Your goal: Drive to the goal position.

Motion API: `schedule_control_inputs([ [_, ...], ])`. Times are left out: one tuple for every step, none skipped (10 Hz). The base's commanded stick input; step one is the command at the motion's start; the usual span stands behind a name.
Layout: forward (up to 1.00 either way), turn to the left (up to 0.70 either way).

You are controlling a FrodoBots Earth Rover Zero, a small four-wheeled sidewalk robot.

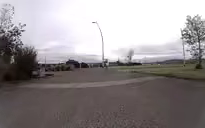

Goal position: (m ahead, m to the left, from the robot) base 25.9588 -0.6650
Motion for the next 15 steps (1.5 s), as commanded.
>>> schedule_control_inputs([
  [1.00,0.00],
  [1.00,0.00],
  [1.00,0.00],
  [1.00,0.00],
  [1.00,0.00],
  [1.00,0.00],
  [1.00,0.00],
  [1.00,0.00],
  [1.00,0.00],
  [1.00,0.00],
  [1.00,0.00],
  [1.00,0.00],
  [1.00,0.00],
  [1.00,0.00],
  [1.00,0.00],
])
